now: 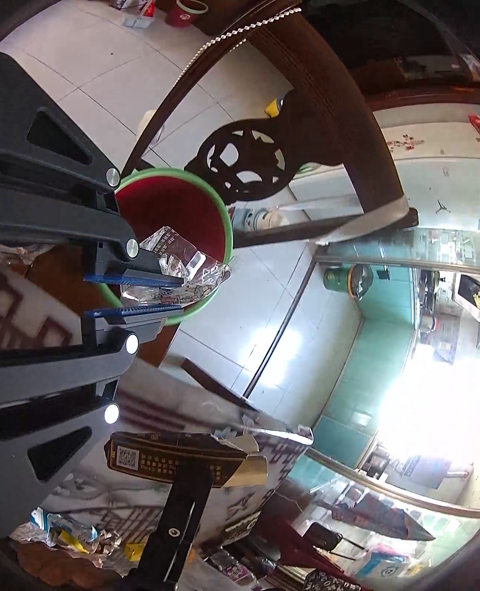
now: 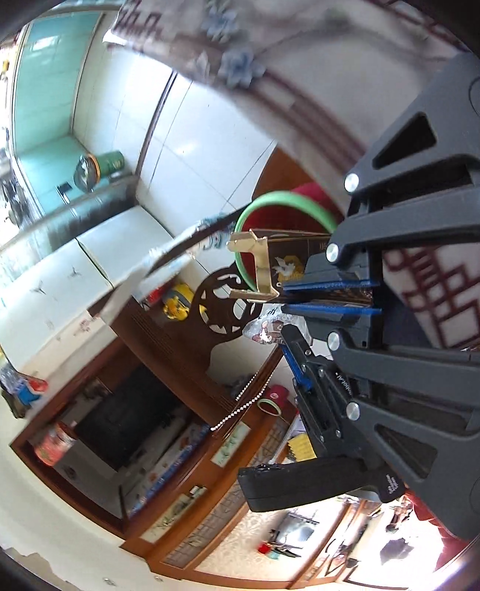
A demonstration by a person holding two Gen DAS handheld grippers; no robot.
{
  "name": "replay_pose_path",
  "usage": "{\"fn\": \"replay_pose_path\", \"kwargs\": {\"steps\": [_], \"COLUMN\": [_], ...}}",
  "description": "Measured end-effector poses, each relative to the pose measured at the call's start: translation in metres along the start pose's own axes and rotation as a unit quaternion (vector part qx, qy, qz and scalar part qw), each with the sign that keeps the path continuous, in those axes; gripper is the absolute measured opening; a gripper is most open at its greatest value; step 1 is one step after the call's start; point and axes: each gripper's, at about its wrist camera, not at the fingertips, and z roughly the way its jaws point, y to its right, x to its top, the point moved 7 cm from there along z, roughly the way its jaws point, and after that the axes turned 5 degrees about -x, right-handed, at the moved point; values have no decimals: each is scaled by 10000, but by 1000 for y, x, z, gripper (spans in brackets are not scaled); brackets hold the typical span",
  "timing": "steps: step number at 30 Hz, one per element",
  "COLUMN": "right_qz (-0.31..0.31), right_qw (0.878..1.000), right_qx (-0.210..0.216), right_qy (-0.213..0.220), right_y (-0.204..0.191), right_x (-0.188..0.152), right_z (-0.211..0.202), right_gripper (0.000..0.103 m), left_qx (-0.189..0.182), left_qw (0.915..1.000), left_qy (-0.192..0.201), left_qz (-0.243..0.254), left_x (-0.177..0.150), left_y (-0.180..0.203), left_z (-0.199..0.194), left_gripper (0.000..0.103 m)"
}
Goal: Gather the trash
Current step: 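Carry both items over the red bucket and open both tools to drop them, then grasp the white milk carton with the left tool while the right tool grasps the pink Pocky wrapper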
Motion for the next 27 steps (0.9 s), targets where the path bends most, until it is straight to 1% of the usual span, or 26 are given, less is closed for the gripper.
{"fn": "replay_pose_path", "kwargs": {"steps": [1,2,3,4,5,7,10,12,15,17,19,21,22,23,27], "right_qz": [-68,-147,-177,-179,-180,-187,-373,-483,-479,-398,-316,-278,-278,-264,124], "right_qw": [10000,9999,9998,9997,9996,9994,9976,9957,9946,9938,9930,9912,9901,9888,9841], "right_qx": [-15,-73,-128,-171,-203,-278,-376,-488,-608,-757,-873,-1068,-1164,-1276,-1672], "right_qy": [-18,-23,-32,-12,37,132,450,626,688,708,731,735,733,725,579], "right_y": [-6,-11,-13,-16,-17,-19,-23,-24,-20,-15,-10,-3,-1,3,38], "right_x": [4,9,14,18,23,29,30,19,-1,-25,-45,-73,-84,-96,-151], "right_z": [11,24,31,35,37,32,-2,-33,-68,-100,-122,-148,-155,-164,-202], "right_gripper": [10,22,36,39,39,39,39,39,39,39,39,40,41,45,46], "left_qx": [47,109,193,266,313,321,221,93,-101,-332,-568,-785,-899,-995,-1326], "left_qw": [10000,9999,9997,9995,9993,9993,9994,9995,9994,9987,9972,9952,9938,9926,9873], "left_qy": [-2,11,41,77,128,134,251,311,329,369,442,479,488,469,225], "left_qz": [-36,-87,-132,-149,-144,-114,-38,32,98,135,213,342,431,506,847], "left_x": [1,4,8,11,13,15,15,10,-3,-14,-25,-38,-47,-54,-88], "left_y": [-9,-19,-28,-35,-38,-40,-27,-13,14,39,67,95,113,126,185], "left_z": [2,5,8,9,8,2,-15,-29,-50,-65,-79,-90,-96,-99,-102], "left_gripper": [9,18,27,46,51,50,50,50,51,51,51,53,54,55,56]}}
